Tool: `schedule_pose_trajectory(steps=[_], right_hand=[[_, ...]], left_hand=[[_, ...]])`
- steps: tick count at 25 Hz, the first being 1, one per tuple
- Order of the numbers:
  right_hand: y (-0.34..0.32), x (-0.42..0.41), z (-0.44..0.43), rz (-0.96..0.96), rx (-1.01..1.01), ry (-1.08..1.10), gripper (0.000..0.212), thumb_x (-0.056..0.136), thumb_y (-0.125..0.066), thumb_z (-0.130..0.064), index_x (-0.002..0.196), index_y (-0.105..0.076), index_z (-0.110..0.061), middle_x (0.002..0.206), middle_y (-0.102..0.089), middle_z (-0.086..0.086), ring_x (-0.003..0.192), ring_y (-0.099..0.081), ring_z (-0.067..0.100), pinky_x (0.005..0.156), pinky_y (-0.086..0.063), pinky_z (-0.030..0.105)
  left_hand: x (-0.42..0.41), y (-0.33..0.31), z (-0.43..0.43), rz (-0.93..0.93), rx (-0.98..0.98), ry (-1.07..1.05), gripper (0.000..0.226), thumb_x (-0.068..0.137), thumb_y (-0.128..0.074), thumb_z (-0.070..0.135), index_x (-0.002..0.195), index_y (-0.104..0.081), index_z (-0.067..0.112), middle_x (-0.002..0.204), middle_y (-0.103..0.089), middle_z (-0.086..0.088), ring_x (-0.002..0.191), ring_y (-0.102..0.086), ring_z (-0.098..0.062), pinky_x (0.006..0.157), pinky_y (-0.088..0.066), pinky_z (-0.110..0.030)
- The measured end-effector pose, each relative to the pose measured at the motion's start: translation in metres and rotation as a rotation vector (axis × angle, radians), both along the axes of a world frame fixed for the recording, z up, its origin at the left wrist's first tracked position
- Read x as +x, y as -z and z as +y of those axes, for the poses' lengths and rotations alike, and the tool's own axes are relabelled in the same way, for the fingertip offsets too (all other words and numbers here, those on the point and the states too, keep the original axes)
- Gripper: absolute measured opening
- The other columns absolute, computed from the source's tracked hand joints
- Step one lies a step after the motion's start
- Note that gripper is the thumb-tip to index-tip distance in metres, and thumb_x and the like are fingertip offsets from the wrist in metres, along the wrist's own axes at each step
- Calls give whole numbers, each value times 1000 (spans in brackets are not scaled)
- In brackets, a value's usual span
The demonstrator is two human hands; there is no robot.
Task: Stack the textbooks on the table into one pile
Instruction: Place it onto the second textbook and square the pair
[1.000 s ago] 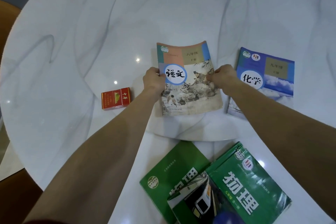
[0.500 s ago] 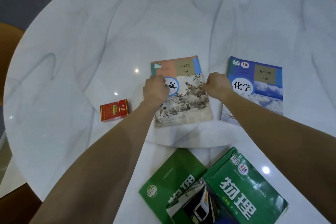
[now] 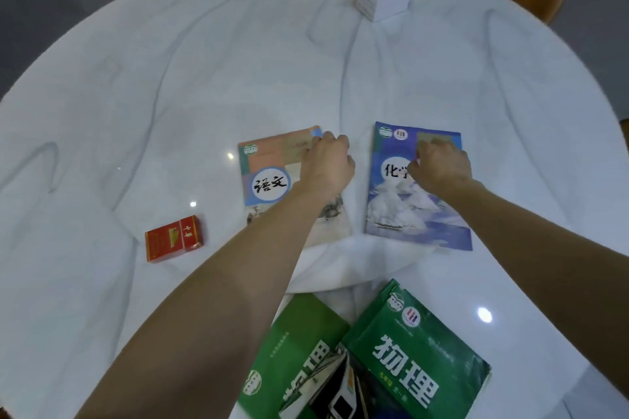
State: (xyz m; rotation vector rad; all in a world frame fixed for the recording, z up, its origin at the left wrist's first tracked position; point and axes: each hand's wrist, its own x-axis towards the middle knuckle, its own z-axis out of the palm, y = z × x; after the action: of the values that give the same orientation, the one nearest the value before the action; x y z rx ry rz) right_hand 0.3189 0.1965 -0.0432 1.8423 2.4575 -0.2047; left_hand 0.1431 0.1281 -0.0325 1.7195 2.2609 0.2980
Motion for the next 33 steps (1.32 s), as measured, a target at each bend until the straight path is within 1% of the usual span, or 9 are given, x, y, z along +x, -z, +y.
schedule_pose_trajectory(steps=[6,11,15,21,23,26,27,30,33], right_hand=[[25,54,-7,69,-94,177,35,89,-49,-19,120,-49,-1,120,-52,22,113,-48,39,89,-45,46],[46,81,-14,205,-236,420,41,92,-49,-30,123,-45,-3,124,-49,20,113,-52,38,91,-46,43],[51,85,-16,323,-302,548,45,92,-54,-32,125,-43,-5,127,-44,20,111,-56,38,89,-49,40],[53,90,-10,325,-316,561,38,91,-55,-25,121,-49,-2,123,-55,21,107,-59,38,85,-49,38],[50,90,-8,341,-341,557,34,90,-56,-22,117,-53,-1,119,-61,20,103,-62,35,80,-49,36],[43,89,-4,455,-353,608,29,87,-57,-15,110,-59,1,114,-64,21,92,-60,34,75,-50,36],[39,87,-3,491,-345,619,27,86,-57,-13,109,-60,1,114,-63,21,92,-60,34,76,-52,37],[24,73,0,553,-305,585,27,87,-56,-11,111,-60,1,116,-63,21,103,-61,38,89,-54,43],[8,50,2,605,-261,516,25,89,-55,-12,110,-60,0,114,-64,21,103,-61,37,89,-53,42]], left_hand=[[42,34,8,-92,-93,50,34,93,-48,15,125,-51,3,126,-50,-20,118,-48,-36,96,-46,-45],[63,53,11,-201,-162,-54,41,92,-51,14,130,-44,0,130,-49,-23,122,-48,-37,99,-41,-41],[71,58,17,-269,-158,-167,38,91,-54,13,125,-47,-2,126,-52,-23,117,-52,-37,95,-44,-40],[71,67,21,-488,-189,-310,28,87,-57,12,113,-60,2,116,-66,-17,109,-60,-34,87,-52,-38],[71,65,18,-551,-175,-332,26,87,-58,10,112,-58,4,115,-66,-16,108,-60,-33,89,-53,-40],[71,60,13,-638,-122,-356,26,89,-56,7,115,-55,7,114,-65,-15,106,-61,-33,91,-53,-42],[70,59,12,-660,-104,-356,26,90,-55,6,115,-54,7,114,-65,-15,106,-61,-33,92,-53,-42],[59,49,9,-695,-58,-370,25,91,-55,7,116,-53,9,113,-64,-15,104,-61,-33,89,-52,-40],[37,36,6,-705,21,-424,24,90,-56,8,114,-54,9,103,-63,-12,92,-60,-28,83,-52,-36]])
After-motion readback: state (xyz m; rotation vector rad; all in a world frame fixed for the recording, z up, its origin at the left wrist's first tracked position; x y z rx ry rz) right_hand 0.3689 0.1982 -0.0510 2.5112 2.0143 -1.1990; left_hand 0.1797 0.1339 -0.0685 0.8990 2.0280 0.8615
